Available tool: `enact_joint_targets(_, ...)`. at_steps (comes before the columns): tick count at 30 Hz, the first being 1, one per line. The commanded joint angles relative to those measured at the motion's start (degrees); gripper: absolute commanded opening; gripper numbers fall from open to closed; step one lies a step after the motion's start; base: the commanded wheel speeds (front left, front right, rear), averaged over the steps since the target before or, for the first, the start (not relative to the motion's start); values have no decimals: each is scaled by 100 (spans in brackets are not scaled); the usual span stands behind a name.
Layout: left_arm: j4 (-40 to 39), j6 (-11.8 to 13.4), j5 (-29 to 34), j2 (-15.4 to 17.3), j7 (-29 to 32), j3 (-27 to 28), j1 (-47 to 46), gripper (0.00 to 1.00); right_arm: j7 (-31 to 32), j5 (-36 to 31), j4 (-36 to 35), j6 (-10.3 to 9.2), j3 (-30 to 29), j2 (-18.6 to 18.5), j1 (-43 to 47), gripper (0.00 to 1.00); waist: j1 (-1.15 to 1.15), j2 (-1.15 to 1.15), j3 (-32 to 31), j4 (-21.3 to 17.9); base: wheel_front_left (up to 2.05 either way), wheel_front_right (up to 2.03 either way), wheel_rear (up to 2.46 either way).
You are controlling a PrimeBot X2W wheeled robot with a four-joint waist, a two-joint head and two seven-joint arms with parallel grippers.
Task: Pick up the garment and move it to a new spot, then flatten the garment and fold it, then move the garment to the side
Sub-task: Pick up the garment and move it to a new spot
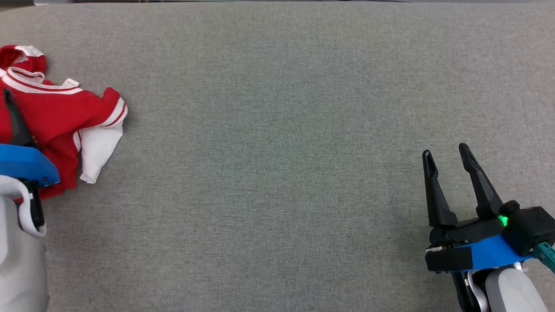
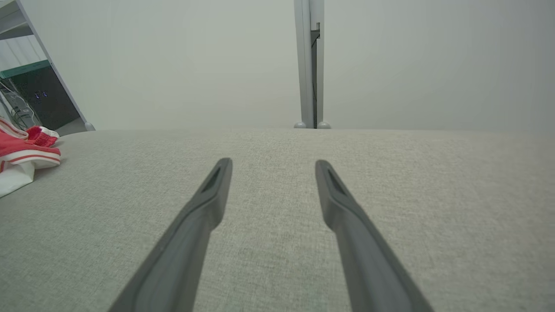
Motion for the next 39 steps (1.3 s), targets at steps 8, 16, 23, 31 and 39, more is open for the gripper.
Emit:
enact_joint_targets(8,1013,-255,-133,323,874,-18,-422,100,-22,-15,-174,3,-87,-42,-43,100,-1,-1,244,-111,0,0,0)
enact_joint_targets(16,1749,-460,-375,167,1776,-99,-637,100,-22,-4,-114,3,-3,-16,-141,100,-1,-1,223,-35,0,0,0)
enact_joint_targets(23,1869,-546,-436,186,1861,-201,-764,0,-22,52,-63,3,56,11,-142,100,-1,-1,132,-63,0,0,0)
enact_joint_targets(31,1511,-569,-311,252,1274,-399,-918,0,-22,101,45,3,51,83,-50,100,-1,-1,-206,-138,0,0,0)
enact_joint_targets(39,755,-590,-113,206,854,-737,-1086,0,-21,138,148,3,101,190,53,100,-1,-1,-660,-258,0,0,0)
